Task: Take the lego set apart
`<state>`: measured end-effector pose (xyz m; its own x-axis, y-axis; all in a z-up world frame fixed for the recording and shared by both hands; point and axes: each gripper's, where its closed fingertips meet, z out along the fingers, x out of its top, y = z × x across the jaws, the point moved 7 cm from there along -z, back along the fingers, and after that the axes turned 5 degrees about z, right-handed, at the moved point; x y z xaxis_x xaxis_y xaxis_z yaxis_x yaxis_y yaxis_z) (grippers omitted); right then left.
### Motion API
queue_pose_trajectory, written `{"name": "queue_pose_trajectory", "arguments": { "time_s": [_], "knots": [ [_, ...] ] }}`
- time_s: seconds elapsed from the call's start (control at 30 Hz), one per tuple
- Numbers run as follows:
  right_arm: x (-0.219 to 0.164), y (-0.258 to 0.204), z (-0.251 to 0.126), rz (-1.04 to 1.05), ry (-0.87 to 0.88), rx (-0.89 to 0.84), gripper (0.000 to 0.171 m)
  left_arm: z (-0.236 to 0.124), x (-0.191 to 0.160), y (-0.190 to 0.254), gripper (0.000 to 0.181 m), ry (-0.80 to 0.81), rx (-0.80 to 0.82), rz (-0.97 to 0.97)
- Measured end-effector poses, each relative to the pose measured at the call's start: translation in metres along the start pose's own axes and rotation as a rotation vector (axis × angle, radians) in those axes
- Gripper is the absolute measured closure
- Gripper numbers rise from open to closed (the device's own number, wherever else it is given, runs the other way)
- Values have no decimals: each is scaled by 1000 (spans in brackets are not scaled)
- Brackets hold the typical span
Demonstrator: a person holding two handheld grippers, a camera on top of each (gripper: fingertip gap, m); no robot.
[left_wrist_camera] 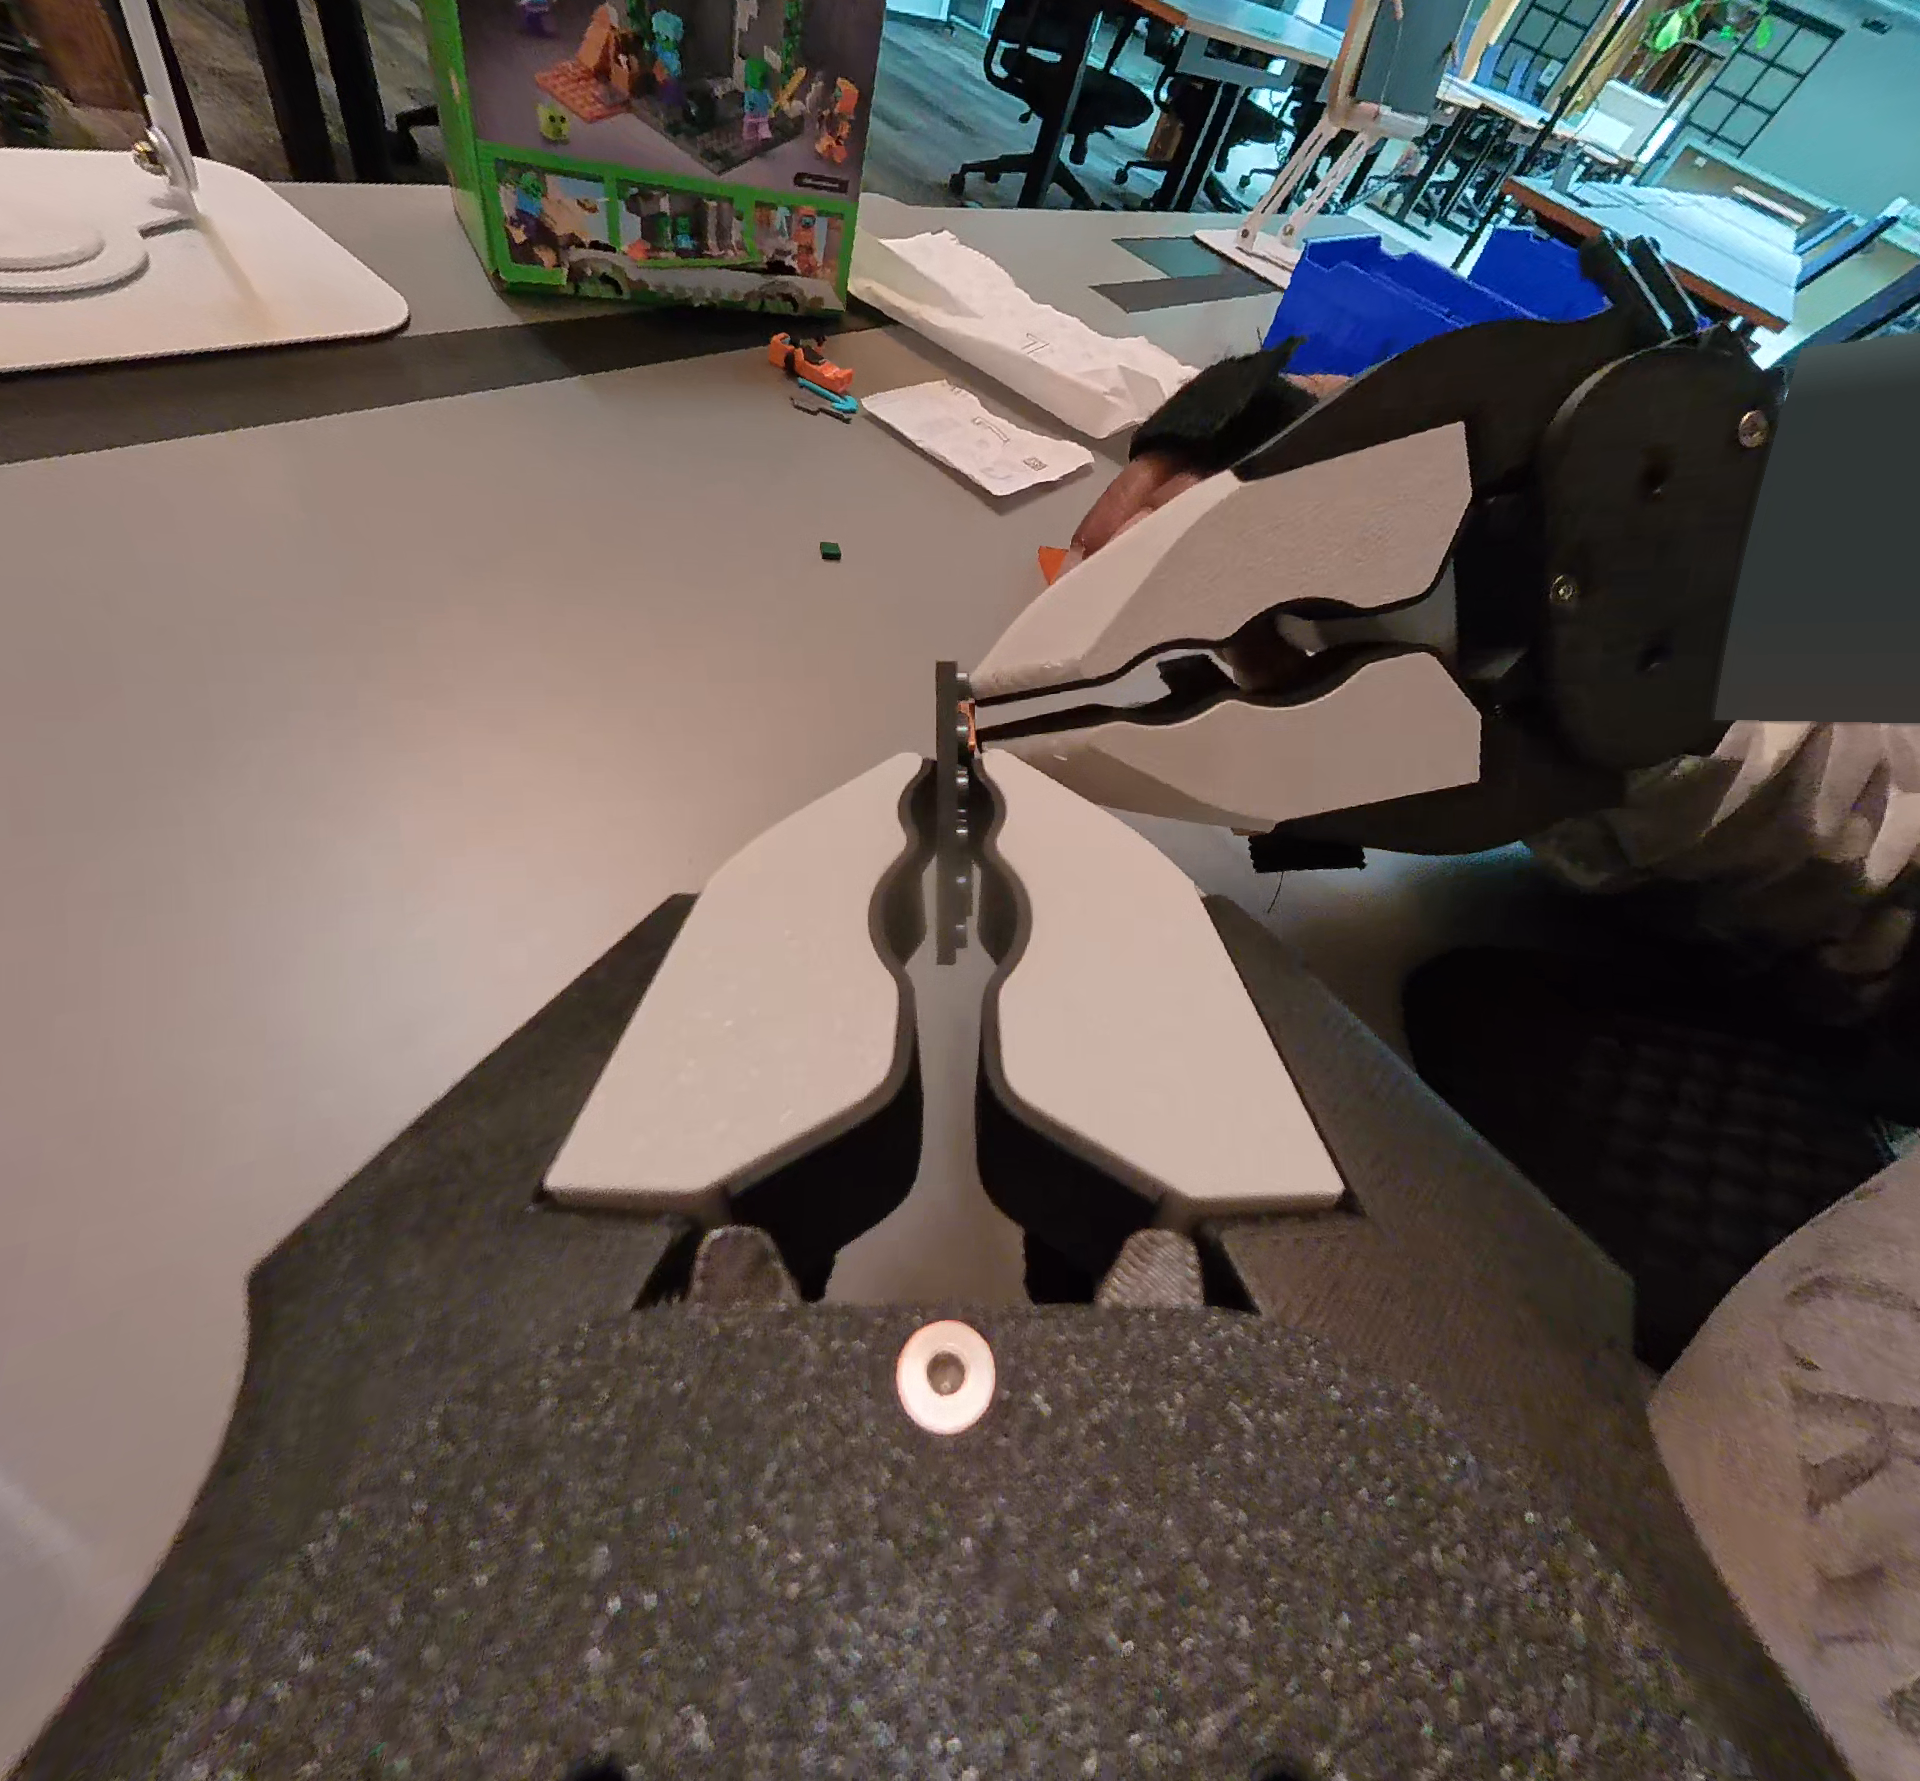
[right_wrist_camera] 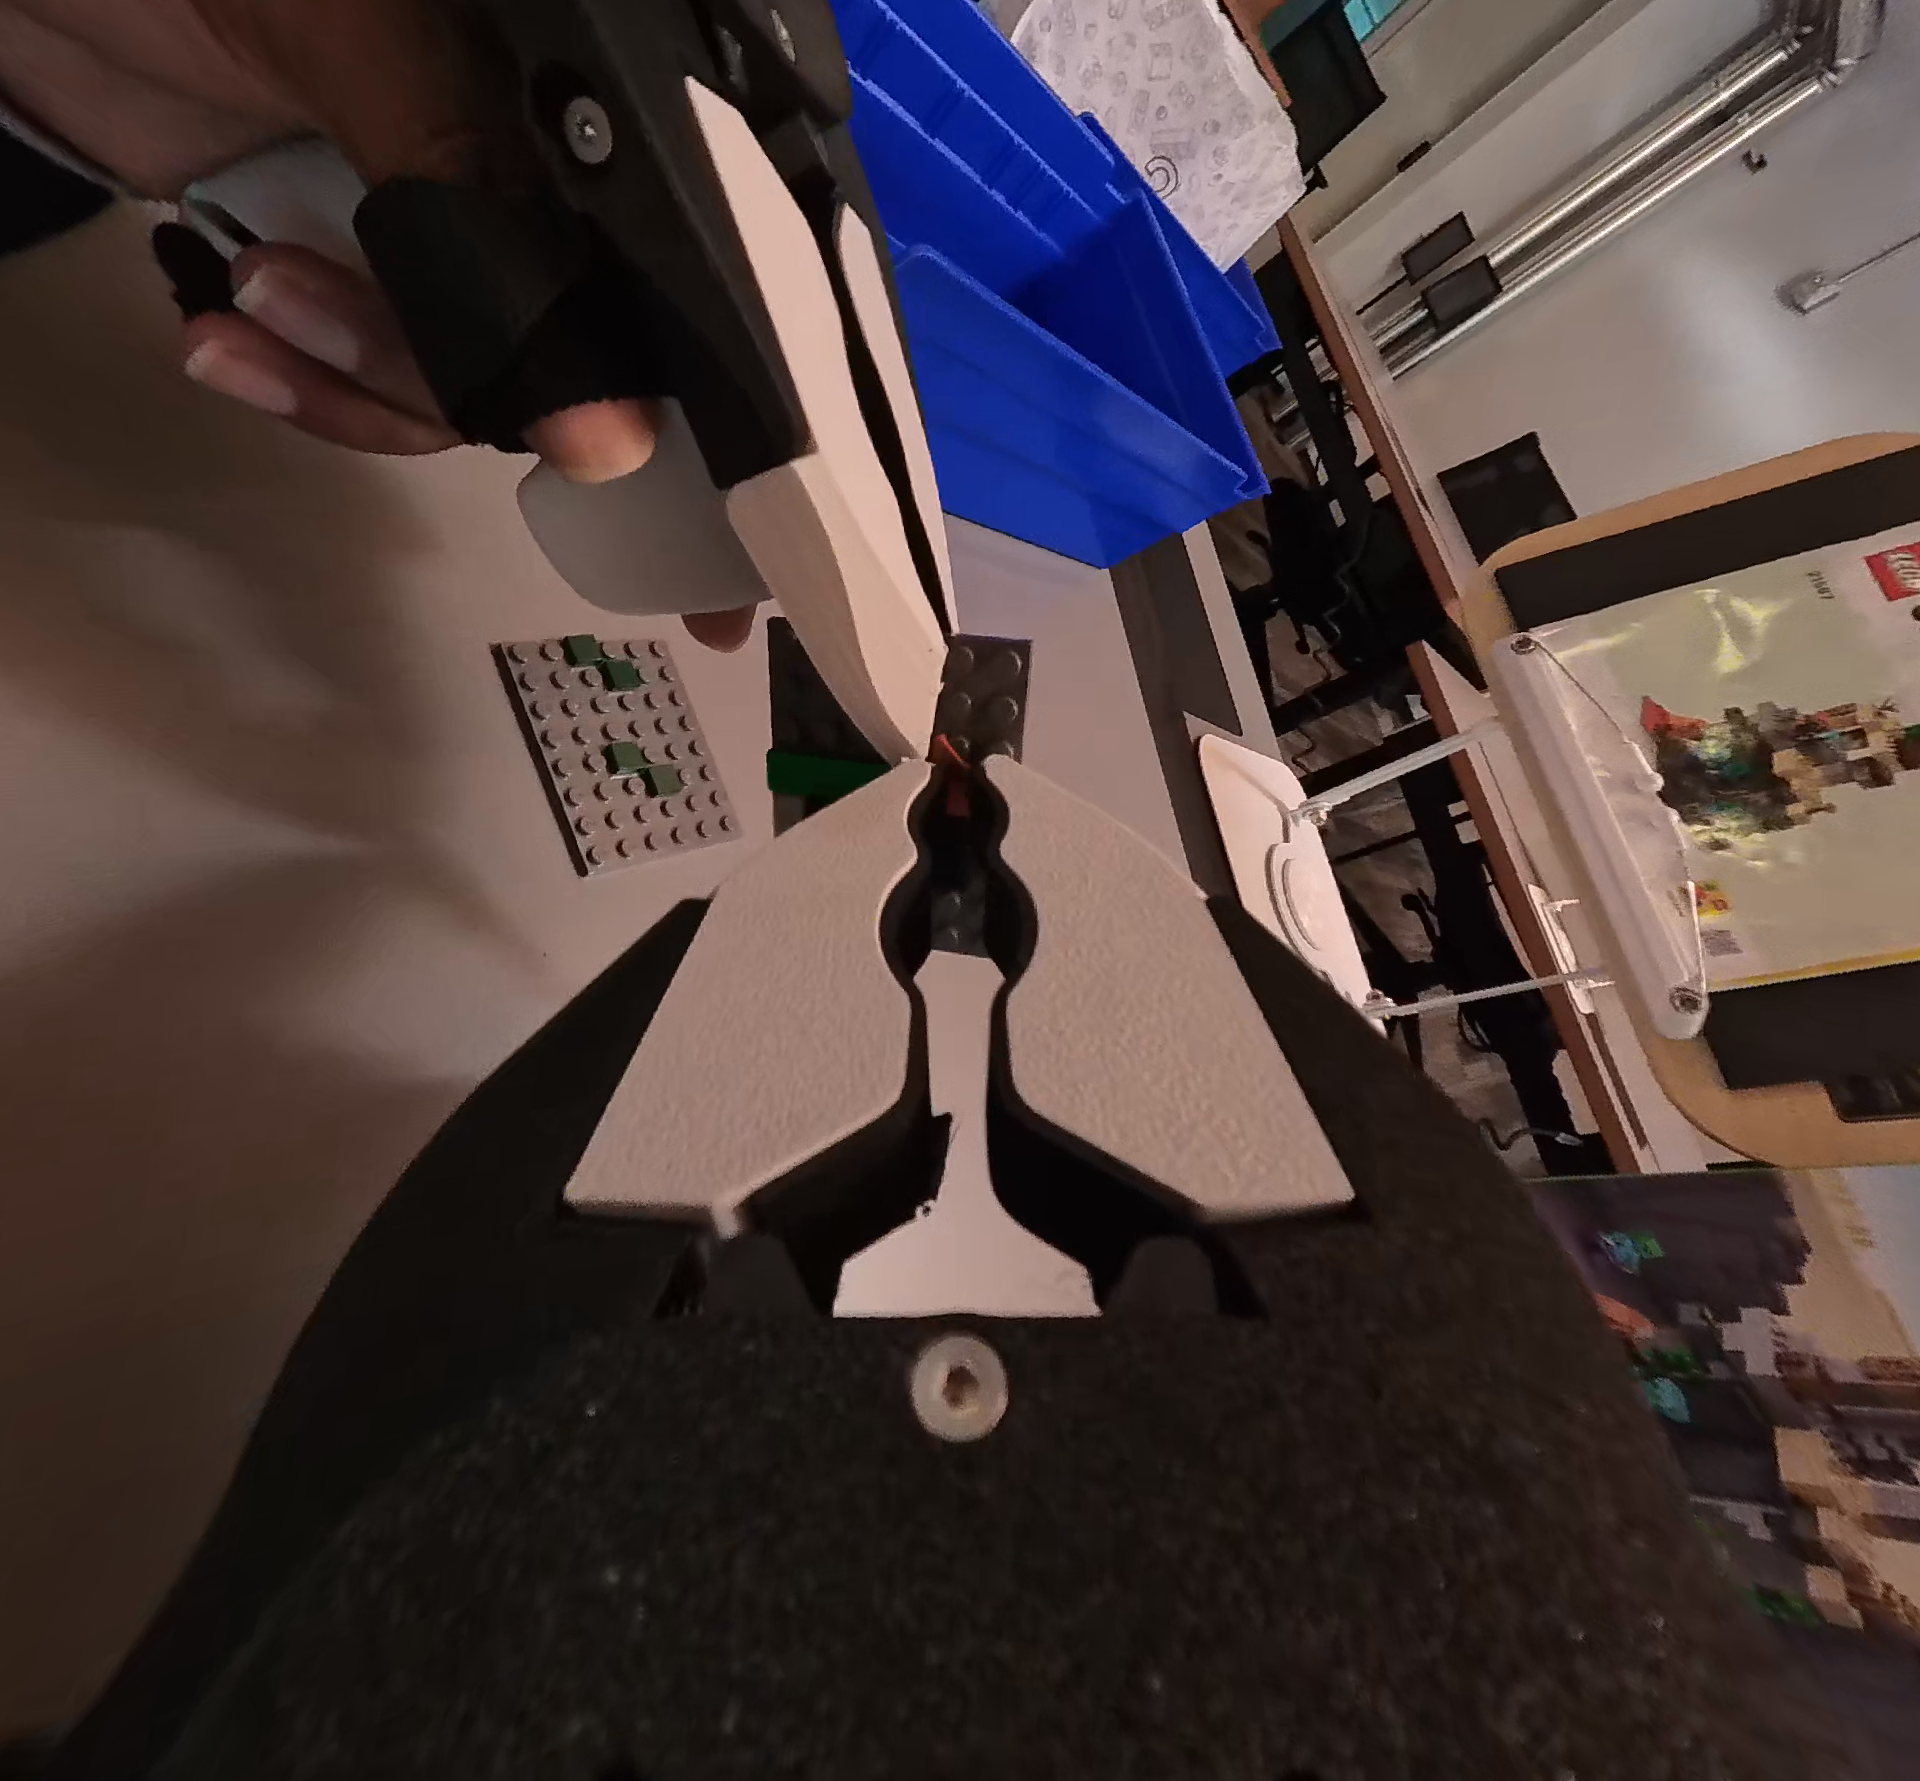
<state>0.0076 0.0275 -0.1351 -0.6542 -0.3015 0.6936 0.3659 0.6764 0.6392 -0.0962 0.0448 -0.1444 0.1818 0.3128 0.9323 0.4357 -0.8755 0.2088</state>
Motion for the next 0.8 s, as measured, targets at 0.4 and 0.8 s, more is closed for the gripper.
{"name": "queue_pose_trajectory", "arguments": {
  "time_s": [0.4, 0.8],
  "knots": [
    [-25, 23, -6, 353, 58, 228, 151, -2, -2, -4, 176, -35, -115, -26],
    [-36, 7, -11, 688, 161, 743, 160, -9, -4, 18, 177, -96, -247, 304]
  ]
}}
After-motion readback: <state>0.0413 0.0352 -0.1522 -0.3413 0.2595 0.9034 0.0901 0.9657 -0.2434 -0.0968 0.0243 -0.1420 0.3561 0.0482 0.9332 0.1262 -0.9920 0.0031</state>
